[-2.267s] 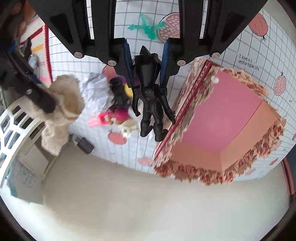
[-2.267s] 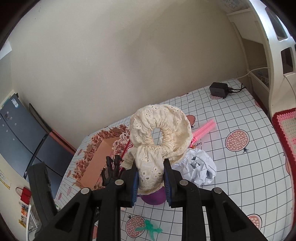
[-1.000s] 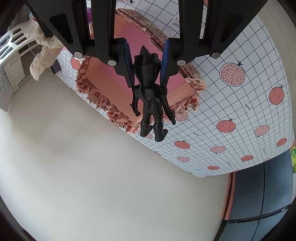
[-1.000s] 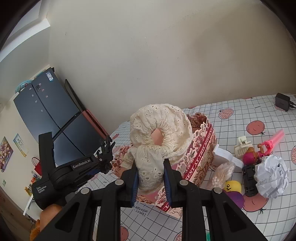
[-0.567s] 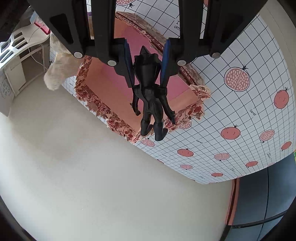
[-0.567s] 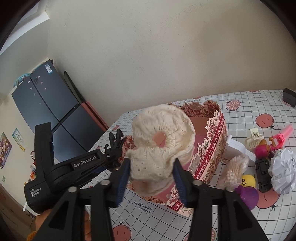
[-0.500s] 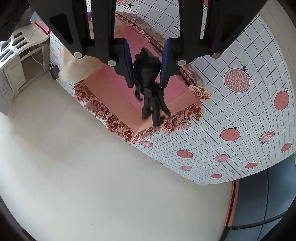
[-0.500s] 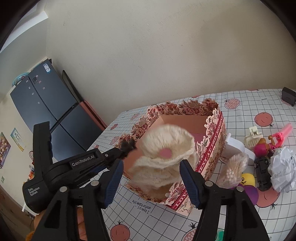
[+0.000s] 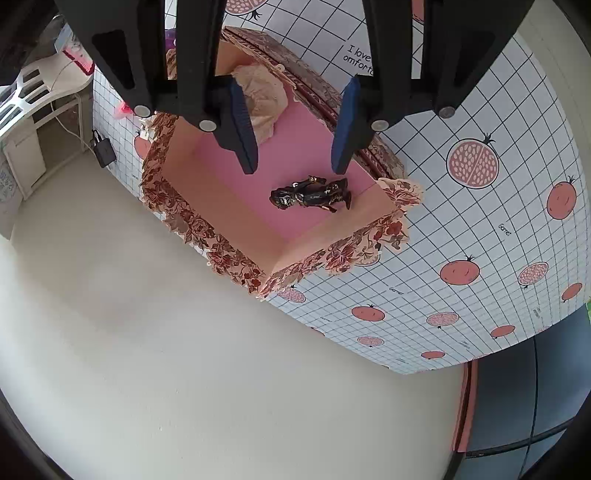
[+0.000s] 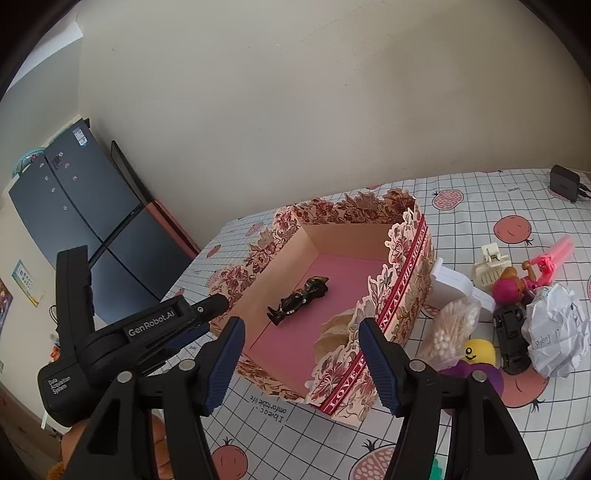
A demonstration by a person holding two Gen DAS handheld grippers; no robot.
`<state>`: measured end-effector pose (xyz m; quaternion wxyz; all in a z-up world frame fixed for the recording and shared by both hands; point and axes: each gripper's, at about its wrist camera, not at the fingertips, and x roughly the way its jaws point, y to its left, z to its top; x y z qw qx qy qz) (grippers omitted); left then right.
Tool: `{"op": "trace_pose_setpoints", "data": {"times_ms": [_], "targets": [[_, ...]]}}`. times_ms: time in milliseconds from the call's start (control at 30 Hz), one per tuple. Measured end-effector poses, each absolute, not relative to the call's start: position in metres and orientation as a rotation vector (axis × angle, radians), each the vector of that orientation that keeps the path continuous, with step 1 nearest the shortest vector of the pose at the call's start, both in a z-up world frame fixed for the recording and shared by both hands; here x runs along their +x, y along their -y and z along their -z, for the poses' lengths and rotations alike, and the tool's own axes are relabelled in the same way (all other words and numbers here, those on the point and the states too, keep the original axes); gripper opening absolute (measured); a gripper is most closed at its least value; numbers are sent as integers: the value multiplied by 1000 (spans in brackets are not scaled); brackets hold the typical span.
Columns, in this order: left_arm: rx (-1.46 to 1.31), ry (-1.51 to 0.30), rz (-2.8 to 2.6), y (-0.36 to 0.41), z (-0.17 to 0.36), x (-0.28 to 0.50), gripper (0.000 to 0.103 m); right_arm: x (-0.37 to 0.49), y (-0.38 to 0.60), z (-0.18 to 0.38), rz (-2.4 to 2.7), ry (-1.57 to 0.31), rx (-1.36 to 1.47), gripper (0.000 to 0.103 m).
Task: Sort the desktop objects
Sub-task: 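Carry the black figure and lace scrunchie into the gift box and release both, then move both tools back to the remaining pile beside the box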
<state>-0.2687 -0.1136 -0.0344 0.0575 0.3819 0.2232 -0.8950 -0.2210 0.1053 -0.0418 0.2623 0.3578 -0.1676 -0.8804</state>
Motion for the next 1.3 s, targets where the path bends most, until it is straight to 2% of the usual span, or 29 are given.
{"op": "trace_pose_setpoints", "data": {"times_ms": [200, 267, 333, 667, 733, 900, 1000, 1167, 1300], "targets": [[1164, -636, 2738, 106, 33, -269, 65, -224, -109, 46, 2405, 450, 998, 86], [1163, -621, 2742, 103, 33, -270, 69, -224, -110, 48, 2414, 442, 1005, 98], [1164, -610, 2746, 101, 33, -270, 70, -224, -112, 49, 2438, 431, 1003, 103], [1179, -574, 2744, 96, 35, -271, 72, -229, -120, 56, 2493, 386, 1044, 103], [1181, -577, 2751, 95, 36, -271, 80, -229, -121, 56, 2492, 379, 1035, 103], [1165, -545, 2770, 90, 34, -270, 86, -228, -118, 56, 2510, 297, 1044, 103], [1172, -546, 2779, 88, 34, -270, 97, -227, -118, 57, 2523, 258, 1056, 103], [1122, -446, 2784, 82, 29, -268, 103, -227, -123, 56, 2566, 232, 1061, 103], [1090, -398, 2800, 77, 25, -266, 103, -227, -133, 53, 2585, 274, 1050, 103]]}}
